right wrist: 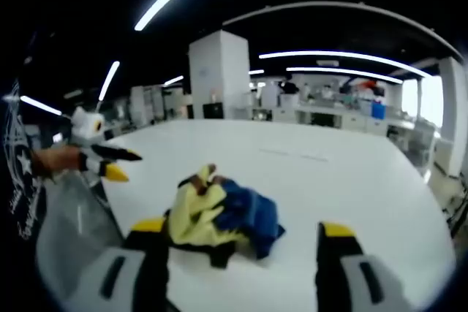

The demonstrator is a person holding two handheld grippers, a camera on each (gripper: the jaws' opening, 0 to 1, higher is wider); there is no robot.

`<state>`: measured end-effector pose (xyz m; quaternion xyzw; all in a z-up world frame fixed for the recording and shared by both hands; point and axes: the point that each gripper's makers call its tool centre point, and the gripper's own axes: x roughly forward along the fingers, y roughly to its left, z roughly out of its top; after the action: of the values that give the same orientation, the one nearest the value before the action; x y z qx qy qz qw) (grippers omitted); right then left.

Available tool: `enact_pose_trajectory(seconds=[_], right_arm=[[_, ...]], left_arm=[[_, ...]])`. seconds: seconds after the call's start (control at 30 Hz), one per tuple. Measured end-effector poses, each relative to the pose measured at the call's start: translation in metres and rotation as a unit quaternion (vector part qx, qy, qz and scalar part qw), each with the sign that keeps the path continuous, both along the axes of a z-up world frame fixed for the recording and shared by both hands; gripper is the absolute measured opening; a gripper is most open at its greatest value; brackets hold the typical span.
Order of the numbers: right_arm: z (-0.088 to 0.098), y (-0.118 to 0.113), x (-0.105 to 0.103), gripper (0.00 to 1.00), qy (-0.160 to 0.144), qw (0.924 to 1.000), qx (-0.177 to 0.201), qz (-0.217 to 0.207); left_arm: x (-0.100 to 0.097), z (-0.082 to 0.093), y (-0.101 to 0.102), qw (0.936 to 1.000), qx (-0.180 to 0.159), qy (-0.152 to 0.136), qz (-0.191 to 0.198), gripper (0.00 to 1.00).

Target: Fold the garment on the visible template until the final outline fits inside the template.

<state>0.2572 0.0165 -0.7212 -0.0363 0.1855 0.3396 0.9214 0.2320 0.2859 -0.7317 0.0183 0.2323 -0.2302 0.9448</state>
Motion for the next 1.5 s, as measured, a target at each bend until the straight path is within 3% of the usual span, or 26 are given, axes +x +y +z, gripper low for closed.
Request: enact_pose_trajectory(seconds=[0.23, 0.6, 0.93, 1.23, 1.5], right_arm=[[-0.001, 0.017, 0.003, 0.72, 0.009, 0.9996, -0.004, 0.028], [-0.011, 0.034, 0.011, 0.50, 0.035, 0.9973, 0.006, 0.064], [-0.018, 0.044, 0.019, 0.39, 0.055, 0.9943, 0.008, 0.091], [-0.033, 0.059, 0.021, 0.31, 0.072, 0.9899, 0.002, 0.122], [-0.046, 0.068, 0.029, 0.22, 0.094, 0.9881, 0.005, 0.122]], left_arm=[[0.010, 0.008, -0.008, 0.9998, -0.006, -0.005, -0.017, 0.71], [0.038, 0.012, -0.024, 0.9968, -0.074, 0.003, -0.031, 0.54], [0.049, -0.007, -0.032, 0.9966, -0.066, 0.020, -0.045, 0.46], [0.061, -0.008, -0.039, 0.9965, -0.061, 0.018, -0.053, 0.37], [0.079, -0.022, -0.041, 0.9961, -0.057, 0.027, -0.061, 0.29]])
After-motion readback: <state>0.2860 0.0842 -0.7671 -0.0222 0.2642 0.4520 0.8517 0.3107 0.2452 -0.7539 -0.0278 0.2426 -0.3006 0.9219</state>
